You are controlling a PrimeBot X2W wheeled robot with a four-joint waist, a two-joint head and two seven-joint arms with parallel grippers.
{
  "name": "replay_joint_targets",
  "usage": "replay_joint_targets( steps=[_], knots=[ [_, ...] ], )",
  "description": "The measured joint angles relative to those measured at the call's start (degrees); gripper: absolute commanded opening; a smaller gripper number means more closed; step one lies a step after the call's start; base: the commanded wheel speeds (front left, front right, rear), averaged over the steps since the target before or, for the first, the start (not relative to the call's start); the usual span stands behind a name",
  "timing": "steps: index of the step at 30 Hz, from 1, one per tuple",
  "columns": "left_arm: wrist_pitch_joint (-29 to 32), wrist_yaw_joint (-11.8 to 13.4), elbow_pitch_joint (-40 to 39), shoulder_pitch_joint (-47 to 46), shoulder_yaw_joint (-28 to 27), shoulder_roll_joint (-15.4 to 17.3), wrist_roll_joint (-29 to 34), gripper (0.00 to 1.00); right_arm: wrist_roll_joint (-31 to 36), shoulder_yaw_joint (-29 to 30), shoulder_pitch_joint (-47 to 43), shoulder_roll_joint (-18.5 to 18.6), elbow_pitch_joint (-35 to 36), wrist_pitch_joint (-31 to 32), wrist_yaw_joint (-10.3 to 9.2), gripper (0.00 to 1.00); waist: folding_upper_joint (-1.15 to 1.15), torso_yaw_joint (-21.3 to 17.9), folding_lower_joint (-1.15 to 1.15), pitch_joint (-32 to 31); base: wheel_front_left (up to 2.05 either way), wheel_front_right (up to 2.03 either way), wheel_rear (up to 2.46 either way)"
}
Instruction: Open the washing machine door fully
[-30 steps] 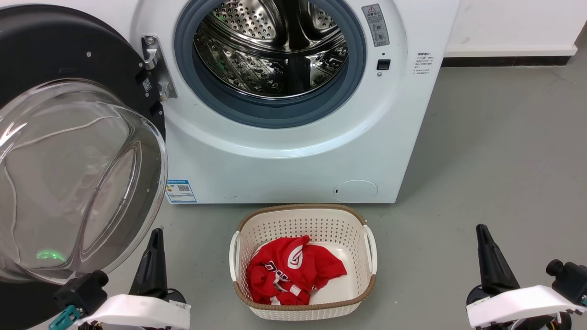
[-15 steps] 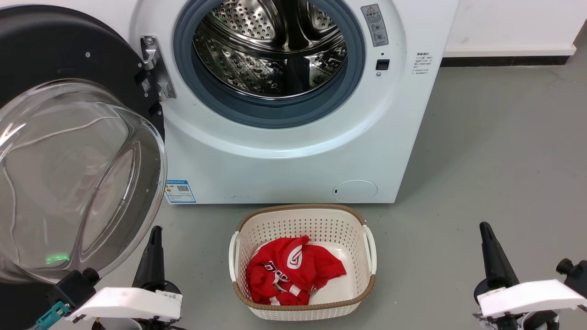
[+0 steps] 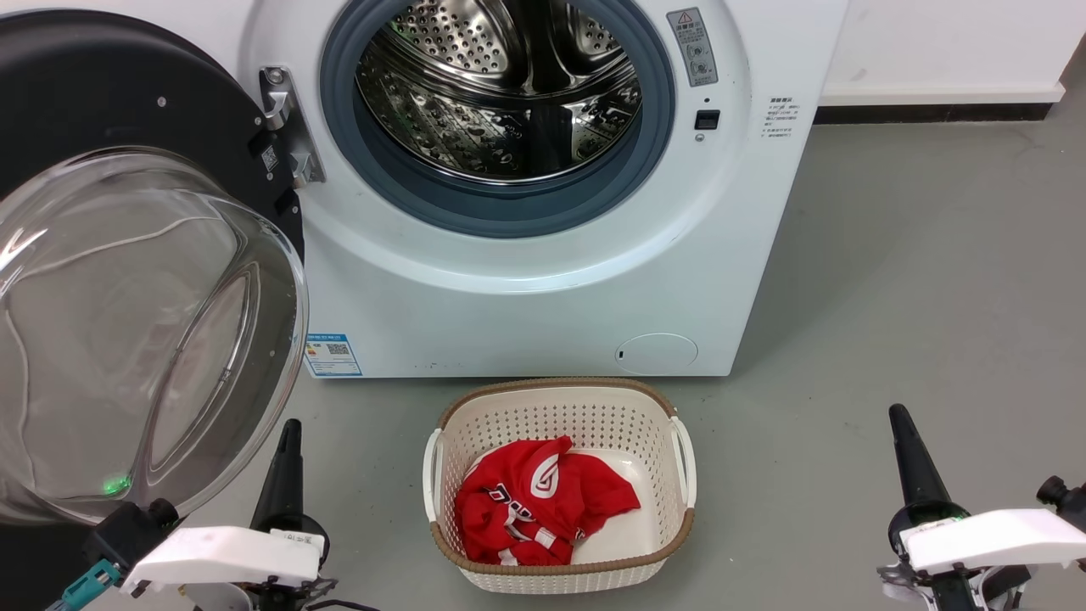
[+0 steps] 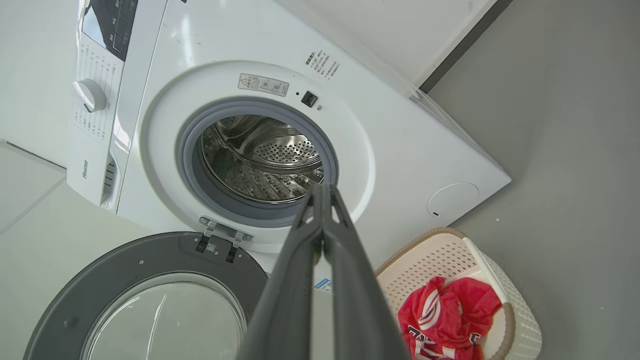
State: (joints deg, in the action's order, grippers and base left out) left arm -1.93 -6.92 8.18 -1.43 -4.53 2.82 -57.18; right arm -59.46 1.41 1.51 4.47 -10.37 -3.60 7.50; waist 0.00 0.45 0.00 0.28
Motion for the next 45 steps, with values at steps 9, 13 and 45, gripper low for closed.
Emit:
replay_joint_targets(
  steps=[9, 13, 45],
  knots=[
    [1.40, -0.10, 1.05, -0.73, -0.33, 0.00, -5.95, 0.00, -6.01, 0.43, 0.80, 0.03, -0.64, 1.33, 0.00, 0.00, 0.00, -0.06, 0.00, -0.01, 0.00, 0.00, 0.00],
    [2.03, -0.12, 1.43, -1.09, -0.48, 0.00, -8.38, 0.00, -8.42, 0.62, 1.02, 0.04, -0.83, 1.93, 0.00, 0.00, 0.00, -0.09, 0.00, -0.02, 0.00, 0.00, 0.00],
    [6.14, -0.26, 4.30, -3.37, -1.44, 0.02, -25.33, 0.00, -24.94, 2.09, 3.03, 0.02, -2.58, 6.13, 0.00, 0.00, 0.00, -0.30, 0.00, -0.07, 0.00, 0.00, 0.00]
  ],
)
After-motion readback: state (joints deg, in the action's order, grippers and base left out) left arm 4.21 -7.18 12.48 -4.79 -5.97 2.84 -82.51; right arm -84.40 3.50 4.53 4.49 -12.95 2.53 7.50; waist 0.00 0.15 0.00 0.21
